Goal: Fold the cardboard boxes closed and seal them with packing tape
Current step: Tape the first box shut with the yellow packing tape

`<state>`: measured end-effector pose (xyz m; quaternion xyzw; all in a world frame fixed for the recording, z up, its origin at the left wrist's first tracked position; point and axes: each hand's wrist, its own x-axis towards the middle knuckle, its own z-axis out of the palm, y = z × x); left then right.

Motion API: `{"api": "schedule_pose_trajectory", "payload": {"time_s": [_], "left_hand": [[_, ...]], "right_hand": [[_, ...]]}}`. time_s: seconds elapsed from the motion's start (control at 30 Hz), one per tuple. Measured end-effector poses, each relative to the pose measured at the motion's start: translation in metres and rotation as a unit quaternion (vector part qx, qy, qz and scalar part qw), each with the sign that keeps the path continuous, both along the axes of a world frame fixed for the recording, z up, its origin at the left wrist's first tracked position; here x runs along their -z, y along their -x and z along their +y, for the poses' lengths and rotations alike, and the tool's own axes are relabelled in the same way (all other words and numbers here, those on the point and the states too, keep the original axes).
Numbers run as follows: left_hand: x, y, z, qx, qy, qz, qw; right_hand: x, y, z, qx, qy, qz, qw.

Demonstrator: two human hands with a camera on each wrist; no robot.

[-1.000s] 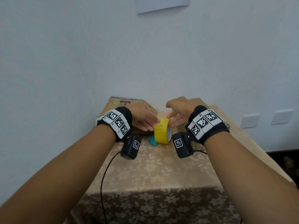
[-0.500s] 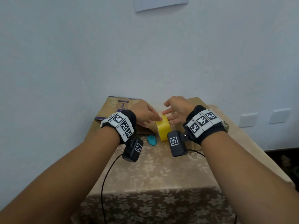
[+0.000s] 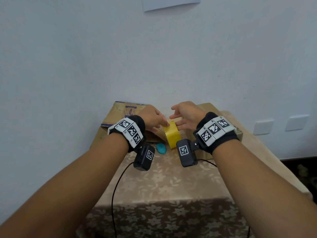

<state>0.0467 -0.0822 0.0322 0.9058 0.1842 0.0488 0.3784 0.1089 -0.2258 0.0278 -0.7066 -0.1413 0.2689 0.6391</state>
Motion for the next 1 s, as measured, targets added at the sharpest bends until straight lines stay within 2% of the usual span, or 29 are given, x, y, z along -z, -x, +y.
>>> {"api": "schedule_pose_trajectory", "payload": {"time_s": [0.17,0.33,0.43,0.6,0.83,1.0], "left_hand": [[0.003,-0.003,0.003,0.015,-0.049,-0.004,0.999],[0.007,-0.006,0.009,0.028,-0.194,-0.031,0.98],[0.009,-0.007,0.012,0.033,-0.21,-0.071,0.975],[0.002,-0.006,0.013,0.017,-0.245,-0.115,0.963],[-0.004,-0.003,0.015,0.015,-0.192,-0.166,0.967],[-0.012,0.002,0.019,0.023,-0.085,-0.171,0.981]], "right_hand": [[0.003,0.0,-0.001,-0.029,0.01,-0.023,0.999],[0.013,0.004,0.003,-0.145,0.099,-0.12,0.977],[0.015,0.004,0.008,-0.112,0.151,-0.171,0.967],[0.013,0.002,0.011,-0.062,0.145,-0.194,0.968],[0.017,0.014,0.018,-0.074,0.069,-0.182,0.978],[0.029,0.005,0.026,-0.085,0.005,-0.153,0.985]]}}
